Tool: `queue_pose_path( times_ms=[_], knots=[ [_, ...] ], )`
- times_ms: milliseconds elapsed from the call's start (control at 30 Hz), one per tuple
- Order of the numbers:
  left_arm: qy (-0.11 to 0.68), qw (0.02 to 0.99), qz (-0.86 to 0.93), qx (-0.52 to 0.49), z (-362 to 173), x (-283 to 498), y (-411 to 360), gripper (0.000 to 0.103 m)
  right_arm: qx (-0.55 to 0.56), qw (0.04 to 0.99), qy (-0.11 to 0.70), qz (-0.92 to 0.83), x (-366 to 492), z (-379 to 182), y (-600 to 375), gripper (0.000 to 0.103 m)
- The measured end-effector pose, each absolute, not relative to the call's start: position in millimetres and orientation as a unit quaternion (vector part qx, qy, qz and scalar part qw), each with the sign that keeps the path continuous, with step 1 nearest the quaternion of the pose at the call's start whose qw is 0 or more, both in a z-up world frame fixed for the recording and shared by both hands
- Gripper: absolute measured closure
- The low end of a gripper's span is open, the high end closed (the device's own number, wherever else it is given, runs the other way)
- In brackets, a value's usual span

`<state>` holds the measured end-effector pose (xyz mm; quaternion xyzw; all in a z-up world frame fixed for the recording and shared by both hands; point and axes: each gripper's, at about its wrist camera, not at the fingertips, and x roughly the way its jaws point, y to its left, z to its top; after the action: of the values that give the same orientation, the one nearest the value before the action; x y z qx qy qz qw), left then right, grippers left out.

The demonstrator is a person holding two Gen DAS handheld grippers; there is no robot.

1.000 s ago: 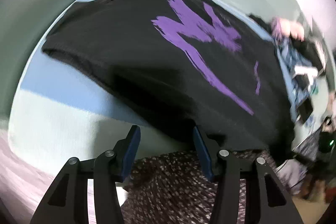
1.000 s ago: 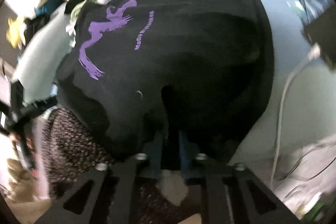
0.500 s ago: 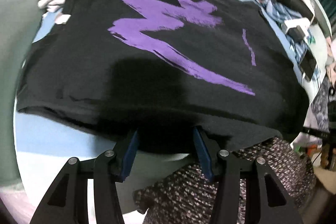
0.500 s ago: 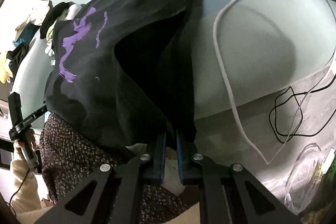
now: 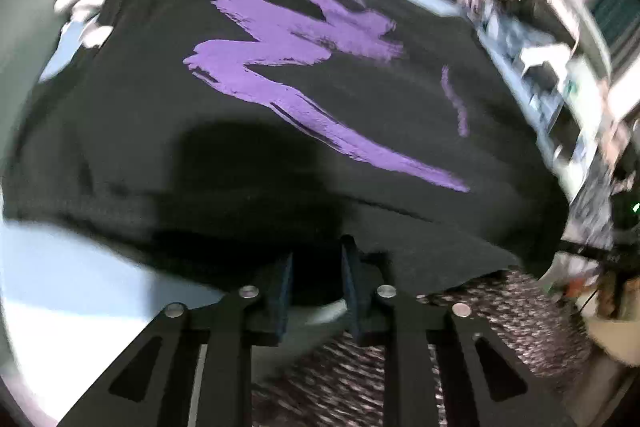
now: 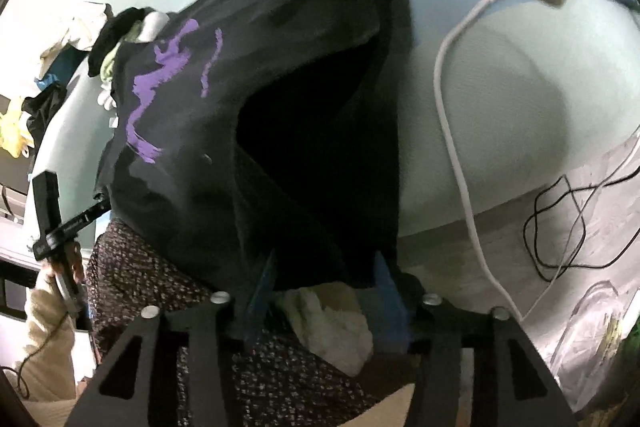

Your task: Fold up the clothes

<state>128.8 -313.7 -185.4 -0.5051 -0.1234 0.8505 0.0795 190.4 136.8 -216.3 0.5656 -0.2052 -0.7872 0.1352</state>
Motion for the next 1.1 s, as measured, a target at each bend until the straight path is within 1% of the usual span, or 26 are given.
queue_pose_path(
  times_ms=[67, 133, 200, 267, 300, 333, 367, 433, 467, 567, 700, 800, 867, 933, 967, 1000, 1033, 1100],
  knots=[
    [-0.176, 0.077, 0.851, -0.488, -189.2, 136.4, -322.3, 0.086, 0.557, 0.14, -0.207, -0.792, 188.9, -211.9, 135.4, 0.042],
    [-0.249, 0.076, 0.842, -0.472, -190.6, 145.3, -336.6, 0.086, 0.562, 0.144, -0.202, -0.789, 186.0, -211.8, 132.6, 0.042],
    [-0.285, 0.075, 0.84, -0.456, -189.9, 154.8, -343.2, 0.086, 0.567, 0.149, -0.185, -0.789, 183.5, -212.0, 129.0, 0.048],
    [-0.311, 0.074, 0.837, -0.445, -188.4, 163.4, -347.6, 0.087, 0.567, 0.141, -0.166, -0.794, 183.0, -211.3, 123.2, 0.078],
    [-0.325, 0.074, 0.835, -0.438, -186.5, 166.6, -350.6, 0.087, 0.564, 0.132, -0.165, -0.798, 183.0, -210.9, 123.0, 0.083],
    [-0.347, 0.074, 0.833, -0.425, -184.4, 168.8, -353.7, 0.087, 0.56, 0.12, -0.167, -0.802, 182.9, -210.2, 123.7, 0.092],
    [-0.371, 0.073, 0.83, -0.41, -182.2, 170.8, -356.7, 0.087, 0.553, 0.114, -0.176, -0.807, 183.2, -207.2, 125.9, 0.098],
    [-0.421, 0.074, 0.822, -0.376, -173.9, 180.4, -363.5, 0.087, 0.527, 0.111, -0.203, -0.818, 185.0, -194.1, 133.7, 0.101],
    [-0.433, 0.077, 0.822, -0.363, -168.3, 184.6, -365.2, 0.087, 0.507, 0.113, -0.217, -0.826, 187.2, -183.5, 138.7, 0.102],
    [-0.448, 0.077, 0.82, -0.347, -155.9, 192.8, -368.4, 0.087, 0.471, 0.1, -0.235, -0.844, 191.2, -156.5, 154.2, 0.103],
    [-0.465, 0.049, 0.803, -0.369, -170.5, 195.5, -365.8, 0.087, 0.471, 0.095, -0.248, -0.841, 197.7, -153.7, 166.5, 0.103],
    [-0.48, 0.03, 0.789, -0.383, -183.5, 198.6, -366.7, 0.087, 0.499, 0.131, -0.263, -0.816, 204.8, -169.9, 163.5, 0.094],
    [-0.498, 0.026, 0.779, -0.379, -190.8, 202.8, -372.2, 0.087, 0.527, 0.135, -0.242, -0.803, 204.8, -183.9, 154.1, 0.061],
    [-0.512, 0.02, 0.772, -0.376, -196.4, 206.9, -376.8, 0.087, 0.544, 0.138, -0.213, -0.799, 203.4, -192.4, 145.0, 0.056],
    [-0.513, 0.017, 0.771, -0.377, -197.5, 207.8, -378.1, 0.087, 0.552, 0.142, -0.2, -0.797, 201.5, -195.9, 140.7, 0.047],
    [-0.512, 0.015, 0.771, -0.379, -198.4, 208.4, -379.2, 0.087, 0.556, 0.146, -0.186, -0.797, 199.7, -198.9, 136.7, 0.041],
    [-0.511, 0.012, 0.77, -0.381, -199.2, 208.1, -379.6, 0.087, 0.56, 0.152, -0.168, -0.797, 197.6, -202.3, 131.9, 0.038],
    [-0.51, 0.009, 0.769, -0.385, -200.0, 208.0, -379.3, 0.087, 0.57, 0.164, -0.132, -0.794, 192.7, -210.2, 121.9, 0.038]
  ],
)
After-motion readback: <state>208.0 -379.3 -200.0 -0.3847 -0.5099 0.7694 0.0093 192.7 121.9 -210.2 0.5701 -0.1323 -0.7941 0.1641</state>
